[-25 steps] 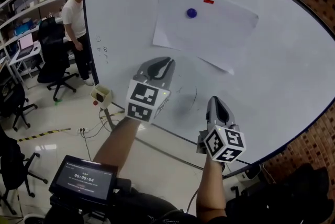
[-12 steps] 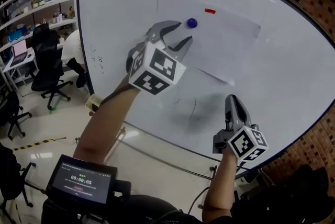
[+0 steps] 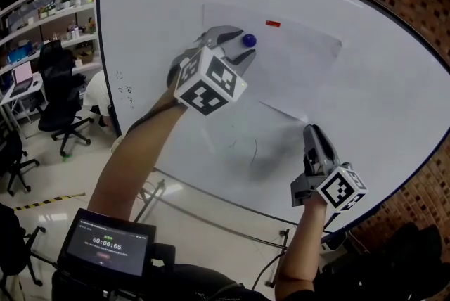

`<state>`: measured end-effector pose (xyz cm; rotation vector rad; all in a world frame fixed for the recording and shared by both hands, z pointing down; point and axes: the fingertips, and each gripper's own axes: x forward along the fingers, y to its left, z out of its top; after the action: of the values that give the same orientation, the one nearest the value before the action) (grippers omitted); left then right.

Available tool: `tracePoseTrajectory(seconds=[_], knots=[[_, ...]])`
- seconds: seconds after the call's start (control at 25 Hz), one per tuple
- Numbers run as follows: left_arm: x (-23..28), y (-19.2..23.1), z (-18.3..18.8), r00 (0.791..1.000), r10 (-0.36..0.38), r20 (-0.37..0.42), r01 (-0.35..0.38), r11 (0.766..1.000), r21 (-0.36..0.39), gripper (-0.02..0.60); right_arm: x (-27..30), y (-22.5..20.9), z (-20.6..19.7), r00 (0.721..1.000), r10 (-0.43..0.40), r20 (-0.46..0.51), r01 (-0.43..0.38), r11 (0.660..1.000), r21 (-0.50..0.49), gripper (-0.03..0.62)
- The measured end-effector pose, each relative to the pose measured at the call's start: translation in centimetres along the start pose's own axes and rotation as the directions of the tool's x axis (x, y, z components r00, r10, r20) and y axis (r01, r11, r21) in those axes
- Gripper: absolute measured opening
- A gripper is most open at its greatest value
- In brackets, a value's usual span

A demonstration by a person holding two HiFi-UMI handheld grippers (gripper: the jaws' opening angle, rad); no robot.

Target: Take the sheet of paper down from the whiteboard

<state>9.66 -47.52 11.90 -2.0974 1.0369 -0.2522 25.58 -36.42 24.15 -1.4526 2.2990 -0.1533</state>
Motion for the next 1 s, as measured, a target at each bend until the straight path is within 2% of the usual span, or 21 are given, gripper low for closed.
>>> tracePoseTrajectory(seconds=[0.32, 0.48, 0.84, 1.0], knots=[[2.5, 2.3, 0.6, 1.0, 0.019, -0.01, -0.019, 0.999, 0.032, 0.163, 4.2, -0.4, 1.3, 0.999, 0.039, -0.034, -0.039, 0.999, 0.016, 0.114], [2.6, 2.7, 0.5, 1.0, 0.026, -0.008, -0.026, 0.999, 0.021, 0.161, 4.9, 0.2, 1.4, 0.997, 0.058, -0.048, -0.058, 0.998, 0.005, 0.124], [2.6, 2.9, 0.6, 0.999, 0.038, -0.006, -0.038, 0.999, -0.025, 0.124, 6.0, -0.2, 1.4, 0.996, 0.061, -0.071, -0.058, 0.997, 0.049, 0.147], [2.7, 2.7, 0.5, 0.999, 0.034, -0.005, -0.034, 0.999, -0.038, 0.124, 7.2, 0.4, 1.5, 0.99, 0.115, -0.078, -0.11, 0.992, 0.065, 0.162]])
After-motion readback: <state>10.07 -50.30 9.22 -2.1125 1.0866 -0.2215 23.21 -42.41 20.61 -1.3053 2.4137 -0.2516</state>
